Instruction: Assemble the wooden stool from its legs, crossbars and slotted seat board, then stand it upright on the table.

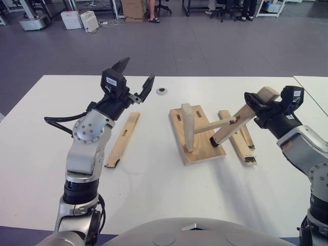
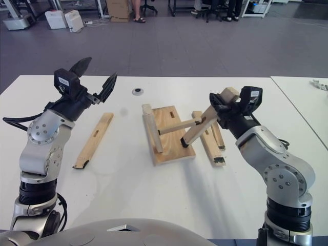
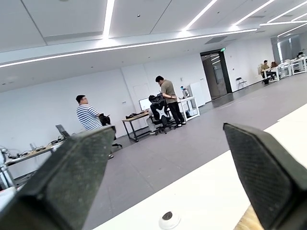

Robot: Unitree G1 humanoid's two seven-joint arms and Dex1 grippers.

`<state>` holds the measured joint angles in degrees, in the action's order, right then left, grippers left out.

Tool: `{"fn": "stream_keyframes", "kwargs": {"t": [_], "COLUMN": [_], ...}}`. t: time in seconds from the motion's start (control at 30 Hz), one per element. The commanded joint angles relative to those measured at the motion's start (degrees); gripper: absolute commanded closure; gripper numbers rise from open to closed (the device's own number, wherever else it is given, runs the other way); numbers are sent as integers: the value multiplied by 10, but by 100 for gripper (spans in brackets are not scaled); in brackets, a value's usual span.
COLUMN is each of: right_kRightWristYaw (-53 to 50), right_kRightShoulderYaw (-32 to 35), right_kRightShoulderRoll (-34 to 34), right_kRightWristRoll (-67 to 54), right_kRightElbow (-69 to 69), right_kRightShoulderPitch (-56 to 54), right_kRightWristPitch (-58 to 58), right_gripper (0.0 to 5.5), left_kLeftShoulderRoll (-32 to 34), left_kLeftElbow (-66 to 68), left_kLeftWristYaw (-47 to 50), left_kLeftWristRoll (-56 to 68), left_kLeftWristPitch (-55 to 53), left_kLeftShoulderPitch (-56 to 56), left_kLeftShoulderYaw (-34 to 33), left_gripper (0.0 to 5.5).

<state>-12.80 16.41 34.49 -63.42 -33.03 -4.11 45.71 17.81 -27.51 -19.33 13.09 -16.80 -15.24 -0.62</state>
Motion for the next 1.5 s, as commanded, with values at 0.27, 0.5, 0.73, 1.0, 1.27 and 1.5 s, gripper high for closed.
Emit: {"fn": "stream_keyframes", "kwargs": {"t": [0.27, 0.5, 0.73, 1.0, 1.27, 1.5], "right_kRightWristYaw": [33, 103, 150, 157, 183, 195], "right_kRightShoulderYaw": [-82, -104, -121, -76, -45, -122], "right_kRightShoulderRoll": [3, -12, -25, -89, -120, -89], "right_kRightWristRoll": [155, 195, 253, 319, 315, 388], "right_kRightElbow": [-10, -12, -14, -16, -14, 53], "right_kRightShoulderPitch": [70, 95, 105, 91, 73, 118], "right_kRightWristPitch": [0, -26, -57, -169, -198, -112], "right_gripper": [441, 306, 240, 240, 240, 240], "left_kLeftShoulderRoll": [-90, -82, -69, -64, -70, -69], "left_kLeftElbow": [-60, -12, -3, -24, -16, -10], "left_kLeftWristYaw": [39, 29, 27, 27, 27, 23], "left_kLeftWristRoll": [16, -23, -68, -78, -78, -79], "left_kLeftWristPitch": [-66, -56, -46, -38, -34, -34], "left_kLeftShoulderPitch": [-44, -18, -4, 11, -1, -3], "left_kLeftShoulderYaw": [92, 146, 182, 173, 171, 177], "left_gripper": [136, 136, 136, 136, 136, 136]}}
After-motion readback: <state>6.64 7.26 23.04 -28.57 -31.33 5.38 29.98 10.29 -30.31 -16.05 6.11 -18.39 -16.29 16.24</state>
